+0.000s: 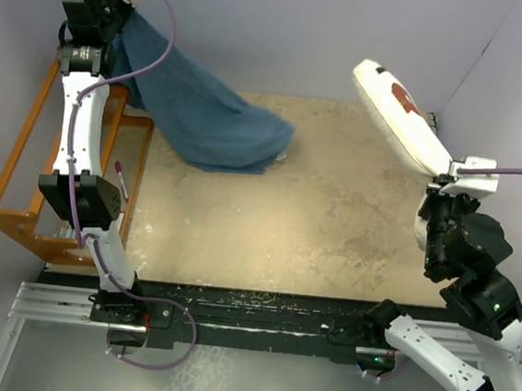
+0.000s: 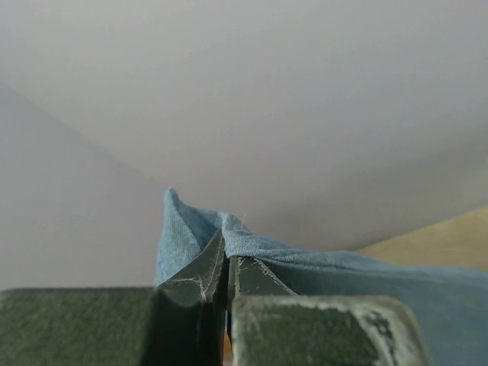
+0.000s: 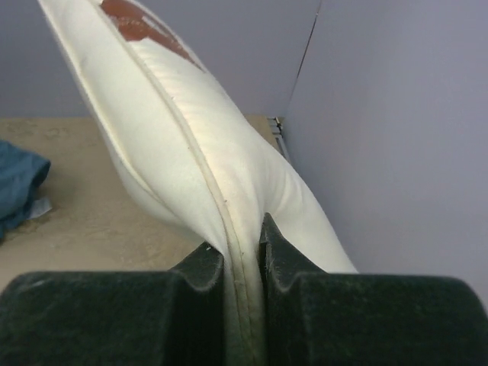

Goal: Remove the pillowcase from the pillow

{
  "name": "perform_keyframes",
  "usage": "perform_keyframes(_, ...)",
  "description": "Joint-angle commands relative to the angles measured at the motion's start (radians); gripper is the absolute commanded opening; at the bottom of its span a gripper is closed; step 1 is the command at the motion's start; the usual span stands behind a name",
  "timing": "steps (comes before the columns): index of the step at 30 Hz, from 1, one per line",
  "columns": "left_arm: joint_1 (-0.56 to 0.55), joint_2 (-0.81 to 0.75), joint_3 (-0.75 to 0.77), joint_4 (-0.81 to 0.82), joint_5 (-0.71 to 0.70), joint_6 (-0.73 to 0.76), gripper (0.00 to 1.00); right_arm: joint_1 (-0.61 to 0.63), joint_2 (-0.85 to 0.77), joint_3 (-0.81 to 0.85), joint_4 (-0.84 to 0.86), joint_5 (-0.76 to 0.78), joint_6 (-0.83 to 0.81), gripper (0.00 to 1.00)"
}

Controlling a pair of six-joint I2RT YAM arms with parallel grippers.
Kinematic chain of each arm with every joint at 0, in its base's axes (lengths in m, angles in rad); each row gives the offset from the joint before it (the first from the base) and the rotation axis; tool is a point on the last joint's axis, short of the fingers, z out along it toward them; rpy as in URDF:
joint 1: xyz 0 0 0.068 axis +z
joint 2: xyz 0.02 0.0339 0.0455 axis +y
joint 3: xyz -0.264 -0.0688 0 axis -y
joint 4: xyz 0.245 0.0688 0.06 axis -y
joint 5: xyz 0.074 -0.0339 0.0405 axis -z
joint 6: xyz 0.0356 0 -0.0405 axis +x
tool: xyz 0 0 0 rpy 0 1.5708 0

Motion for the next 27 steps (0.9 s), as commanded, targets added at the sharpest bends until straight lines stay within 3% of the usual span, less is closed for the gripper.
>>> perform_keyframes(1, -0.105, -0.208, -0.067, -0.007, 0.235, -0.156, 0.0, 0.008, 0.054, 0.025, 0.236, -0.089, 0.057, 0.0)
perform_keyframes(5, -0.213, -0.341, -0.145, -0.039, 0.444, -0.233, 0.0, 0.007, 0.166, -0.032, 0.291, -0.167, 0.097, 0.0)
perform_keyframes(12, -0.308, -0.408, -0.102, -0.217, 0.587, -0.338, 0.0, 0.007, 0.446, -0.1, 0.459, -0.223, 0.199, 0.0)
perform_keyframes(19, -0.369, -0.521, -0.552, -0.207, 0.498, -0.238, 0.0, 0.005, 0.639, -0.059, 0.502, -0.32, 0.415, 0.0)
perform_keyframes(23, -0.385, -0.506, -0.7, -0.185, 0.431, -0.193, 0.0, 0.007, 0.713, -0.053, 0.526, -0.348, 0.482, 0.0)
perform_keyframes(24, -0.386, -0.5, -0.718, -0.167, 0.405, -0.187, 0.04, 0.007, 0.725, -0.055, 0.539, -0.367, 0.486, 0.0)
perform_keyframes(27, -0.386, -0.473, -0.731, -0.133, 0.325, -0.148, 0.43, 0.01, 0.779, -0.043, 0.541, -0.445, 0.51, 0.01)
